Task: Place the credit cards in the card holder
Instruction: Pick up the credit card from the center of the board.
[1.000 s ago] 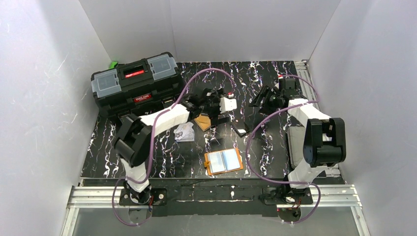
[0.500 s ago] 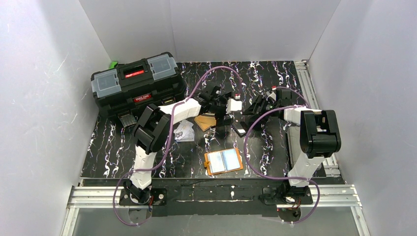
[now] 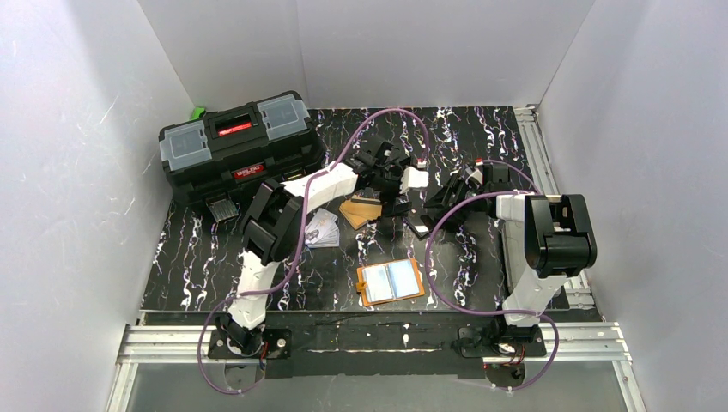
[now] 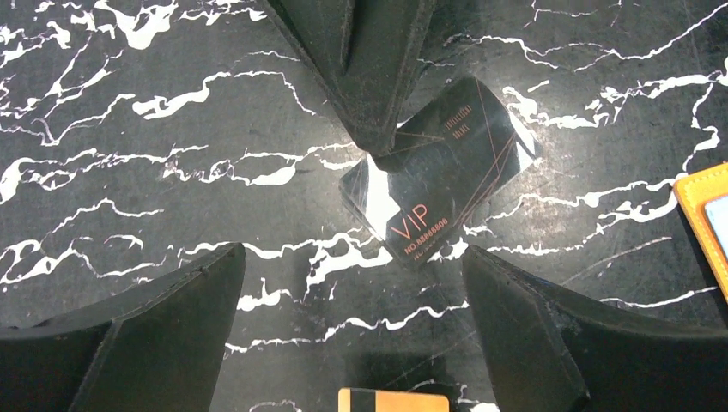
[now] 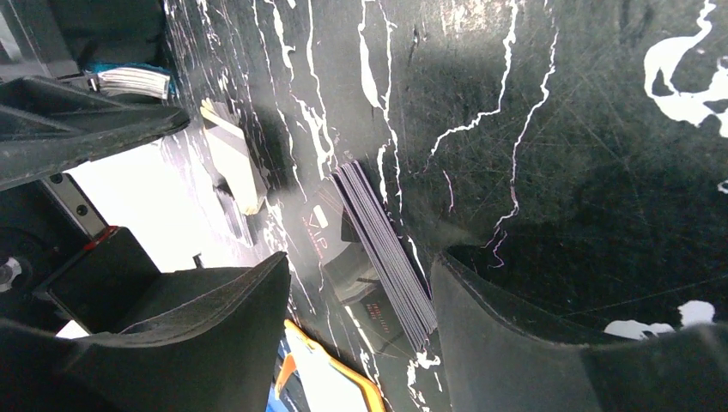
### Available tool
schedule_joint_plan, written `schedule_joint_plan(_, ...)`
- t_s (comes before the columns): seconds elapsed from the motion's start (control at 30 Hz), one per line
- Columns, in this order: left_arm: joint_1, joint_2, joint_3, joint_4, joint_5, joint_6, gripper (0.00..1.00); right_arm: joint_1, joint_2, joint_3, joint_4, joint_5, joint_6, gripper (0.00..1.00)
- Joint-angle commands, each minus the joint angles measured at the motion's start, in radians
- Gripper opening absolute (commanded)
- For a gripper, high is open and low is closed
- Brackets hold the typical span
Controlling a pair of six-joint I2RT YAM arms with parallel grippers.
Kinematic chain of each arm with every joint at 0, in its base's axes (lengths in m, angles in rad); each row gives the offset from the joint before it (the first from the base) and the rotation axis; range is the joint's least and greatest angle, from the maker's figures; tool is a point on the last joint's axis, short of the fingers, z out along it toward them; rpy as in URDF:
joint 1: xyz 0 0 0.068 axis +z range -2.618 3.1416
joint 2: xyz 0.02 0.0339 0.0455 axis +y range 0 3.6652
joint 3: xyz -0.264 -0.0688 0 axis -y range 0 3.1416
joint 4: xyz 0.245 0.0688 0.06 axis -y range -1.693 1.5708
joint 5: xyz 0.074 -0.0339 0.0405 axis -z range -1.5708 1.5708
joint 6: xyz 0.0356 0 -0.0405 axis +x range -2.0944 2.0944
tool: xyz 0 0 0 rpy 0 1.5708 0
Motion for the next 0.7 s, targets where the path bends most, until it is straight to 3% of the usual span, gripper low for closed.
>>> schedule_joint_plan(0.0, -0.014, 0.047, 0.082, -0.114, 0.065, 0.02, 0.98, -0.012, -0.018, -0.025, 0.027, -0.018, -0.001, 0.69)
schedule_joint_plan(0.43, -0.018, 0.155, 0.227, -0.156, 0.098, -0.018, 0.98, -0.027, -0.027, -0.062, 0.079, -0.083, -0.003, 0.65)
schedule_joint_plan(0.67, -0.015, 0.164, 0.277, -0.282, 0.191, 0.03, 0.98, -0.028, -0.013, -0.056, 0.091, -0.093, -0.001, 0.64)
